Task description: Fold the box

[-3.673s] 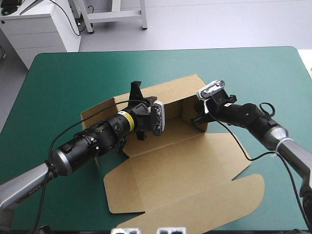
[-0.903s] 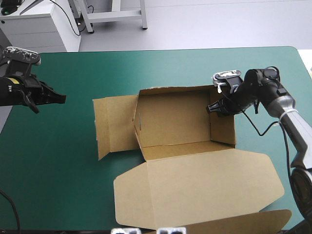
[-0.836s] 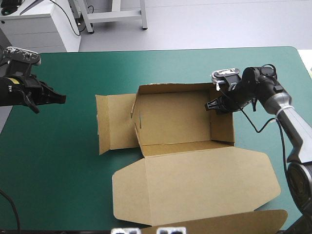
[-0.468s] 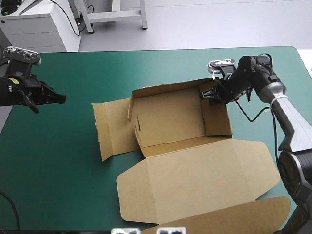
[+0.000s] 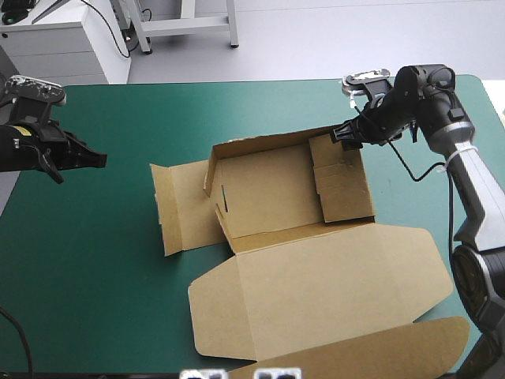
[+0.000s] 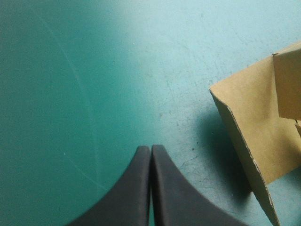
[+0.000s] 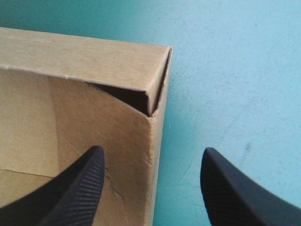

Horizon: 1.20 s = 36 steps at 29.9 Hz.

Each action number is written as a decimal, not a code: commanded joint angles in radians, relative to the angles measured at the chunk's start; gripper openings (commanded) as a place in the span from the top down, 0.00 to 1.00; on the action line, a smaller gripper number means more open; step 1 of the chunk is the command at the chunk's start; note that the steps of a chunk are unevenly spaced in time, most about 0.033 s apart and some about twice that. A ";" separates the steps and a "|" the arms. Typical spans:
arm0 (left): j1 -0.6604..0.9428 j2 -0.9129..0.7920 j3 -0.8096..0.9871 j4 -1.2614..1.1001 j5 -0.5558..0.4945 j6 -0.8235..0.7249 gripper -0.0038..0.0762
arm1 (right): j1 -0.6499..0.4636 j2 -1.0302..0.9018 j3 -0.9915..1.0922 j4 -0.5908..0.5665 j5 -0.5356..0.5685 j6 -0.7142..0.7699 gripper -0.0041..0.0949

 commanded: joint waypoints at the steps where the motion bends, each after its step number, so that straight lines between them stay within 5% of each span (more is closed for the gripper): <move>1: -0.002 -0.025 -0.028 -0.021 -0.052 -0.008 0.96 | -0.005 -0.052 -0.033 0.022 0.010 0.005 0.39; 14: -0.002 -0.025 -0.028 -0.021 -0.050 -0.006 0.96 | -0.003 -0.145 0.239 0.098 0.000 -0.032 0.39; 23: -0.002 -0.025 -0.028 -0.039 -0.055 -0.006 0.96 | -0.003 -0.086 0.361 0.115 -0.189 -0.032 0.41; 25: -0.002 -0.025 -0.028 -0.045 -0.055 -0.006 0.96 | -0.003 -0.062 0.360 0.118 -0.199 -0.032 0.49; 31: -0.002 -0.025 -0.028 -0.054 -0.059 -0.006 0.96 | -0.003 -0.025 0.354 0.123 -0.214 -0.032 0.98; 36: -0.002 -0.025 -0.028 -0.055 -0.060 -0.002 0.96 | -0.003 -0.022 0.354 0.126 -0.208 -0.032 0.97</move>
